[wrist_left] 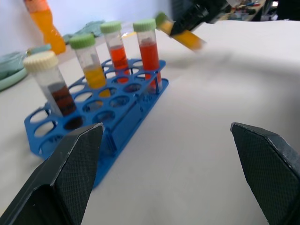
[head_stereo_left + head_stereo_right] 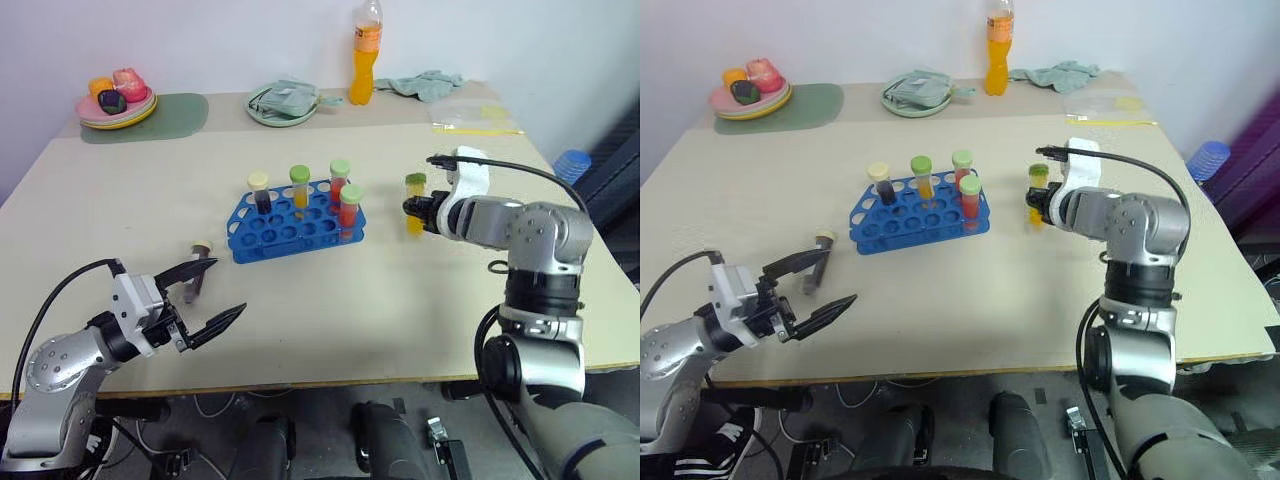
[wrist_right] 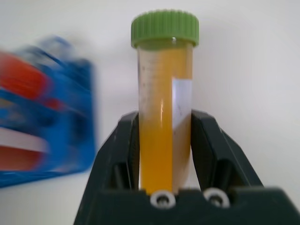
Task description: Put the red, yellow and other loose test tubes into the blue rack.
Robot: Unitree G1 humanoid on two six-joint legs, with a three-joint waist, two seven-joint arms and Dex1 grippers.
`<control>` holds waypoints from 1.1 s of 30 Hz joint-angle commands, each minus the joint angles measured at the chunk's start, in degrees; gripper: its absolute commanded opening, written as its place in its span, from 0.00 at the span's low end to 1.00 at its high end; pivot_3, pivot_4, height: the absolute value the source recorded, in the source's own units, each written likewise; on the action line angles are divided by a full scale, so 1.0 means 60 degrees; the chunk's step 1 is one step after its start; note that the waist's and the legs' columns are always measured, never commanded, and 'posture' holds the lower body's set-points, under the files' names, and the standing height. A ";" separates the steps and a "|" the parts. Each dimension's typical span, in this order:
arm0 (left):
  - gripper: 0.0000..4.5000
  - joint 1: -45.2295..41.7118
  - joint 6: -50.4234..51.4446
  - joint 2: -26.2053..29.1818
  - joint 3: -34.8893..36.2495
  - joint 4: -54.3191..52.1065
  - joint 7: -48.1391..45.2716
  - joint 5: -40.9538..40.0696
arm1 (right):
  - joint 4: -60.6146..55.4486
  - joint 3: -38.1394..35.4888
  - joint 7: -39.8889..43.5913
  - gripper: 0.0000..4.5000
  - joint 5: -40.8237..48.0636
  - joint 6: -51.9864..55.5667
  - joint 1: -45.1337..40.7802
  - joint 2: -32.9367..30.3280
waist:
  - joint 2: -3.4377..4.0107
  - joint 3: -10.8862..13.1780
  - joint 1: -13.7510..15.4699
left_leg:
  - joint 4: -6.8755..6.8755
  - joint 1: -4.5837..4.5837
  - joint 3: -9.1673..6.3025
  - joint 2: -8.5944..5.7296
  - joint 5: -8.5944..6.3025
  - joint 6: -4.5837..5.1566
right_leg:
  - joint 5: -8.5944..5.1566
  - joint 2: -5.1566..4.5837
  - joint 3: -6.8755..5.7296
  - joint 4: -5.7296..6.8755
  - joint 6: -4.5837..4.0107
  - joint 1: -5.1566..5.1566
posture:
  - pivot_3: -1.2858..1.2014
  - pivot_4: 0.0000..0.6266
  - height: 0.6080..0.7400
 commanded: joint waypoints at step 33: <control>1.00 -0.0396 0.0130 0.0713 0.0771 0.0480 -0.0489 -0.0392 | 0.7290 0.4263 0.2355 0.36 -0.6830 -1.7139 0.0902 0.4066 | -0.0005 -0.0002 -0.0007 | -0.0020 0.0087 -0.0001 0.0002 0.0026 -0.0054 | 0.0001 -0.0001 0.0017 0.0017 -0.0011 0.0051 | 0.52 0.24 1.00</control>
